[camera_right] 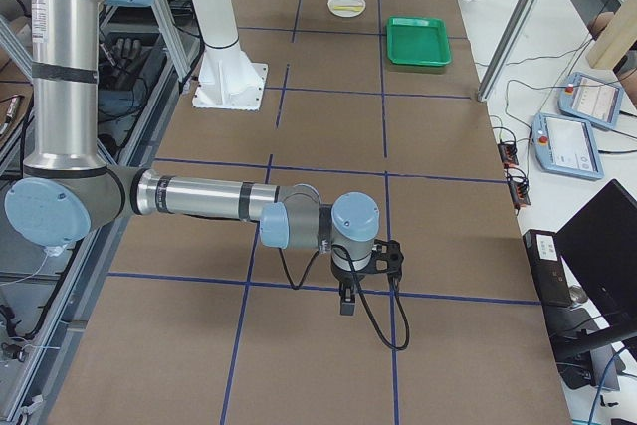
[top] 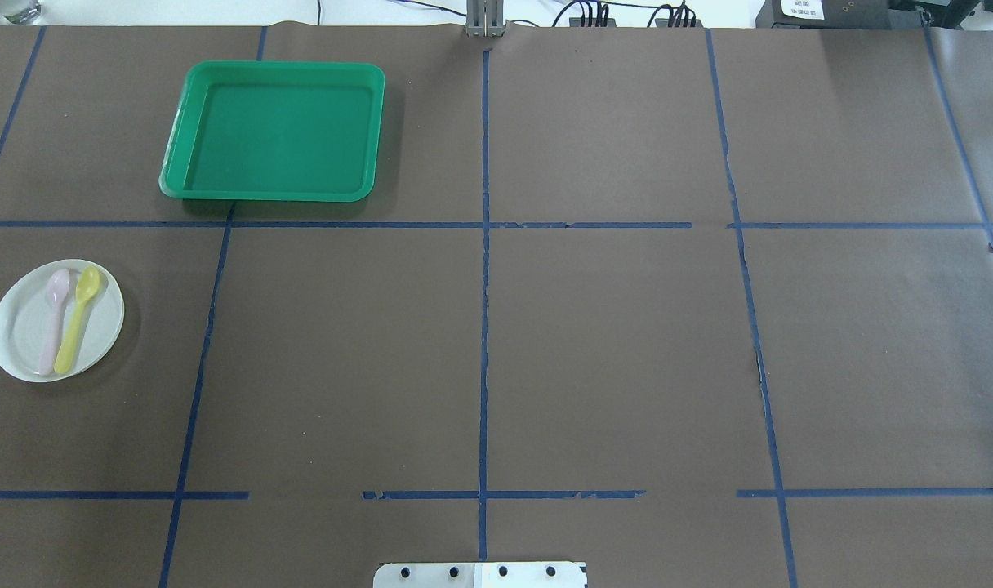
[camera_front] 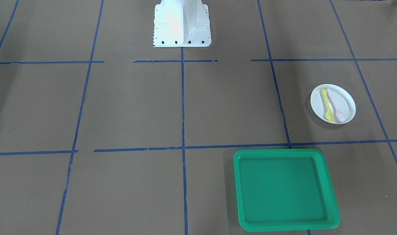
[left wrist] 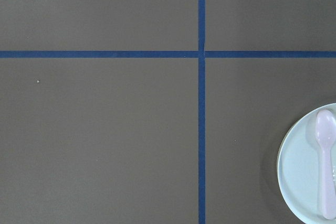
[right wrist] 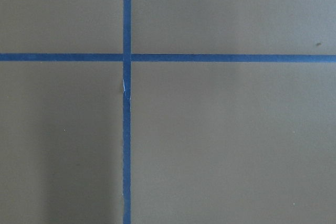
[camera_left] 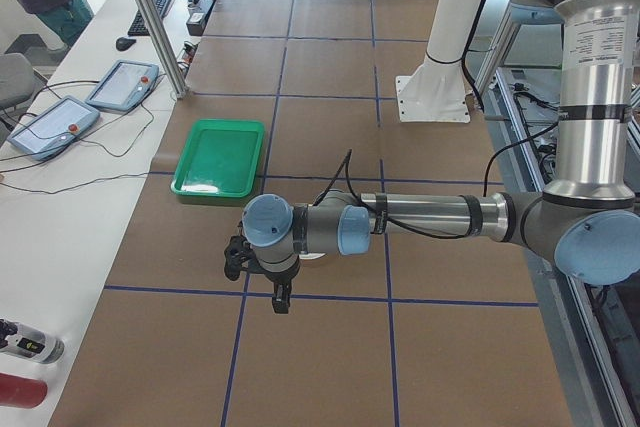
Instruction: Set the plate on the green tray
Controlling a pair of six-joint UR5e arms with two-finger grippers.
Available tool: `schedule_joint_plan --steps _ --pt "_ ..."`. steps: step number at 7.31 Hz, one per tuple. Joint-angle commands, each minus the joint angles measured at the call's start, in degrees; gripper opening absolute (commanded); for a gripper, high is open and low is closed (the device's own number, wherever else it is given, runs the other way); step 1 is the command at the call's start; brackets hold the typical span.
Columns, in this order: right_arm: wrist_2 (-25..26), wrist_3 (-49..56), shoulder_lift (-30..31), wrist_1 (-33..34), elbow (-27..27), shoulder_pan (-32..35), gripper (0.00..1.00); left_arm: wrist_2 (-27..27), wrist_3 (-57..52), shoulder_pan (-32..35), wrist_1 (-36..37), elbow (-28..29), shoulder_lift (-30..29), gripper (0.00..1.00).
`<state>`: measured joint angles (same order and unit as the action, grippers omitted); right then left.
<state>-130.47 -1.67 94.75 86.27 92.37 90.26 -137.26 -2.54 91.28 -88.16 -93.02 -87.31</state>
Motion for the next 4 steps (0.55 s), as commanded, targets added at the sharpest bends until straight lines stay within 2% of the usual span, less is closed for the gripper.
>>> schedule_joint_plan --steps 1,4 --pt "-0.05 0.00 0.00 -0.05 0.00 0.00 1.00 -0.03 -0.44 -0.13 -0.08 0.04 0.03 1.00" --pt "-0.05 0.00 0.00 -0.05 -0.09 0.00 1.00 -0.20 0.08 -0.13 -0.17 -0.84 -0.23 1.00"
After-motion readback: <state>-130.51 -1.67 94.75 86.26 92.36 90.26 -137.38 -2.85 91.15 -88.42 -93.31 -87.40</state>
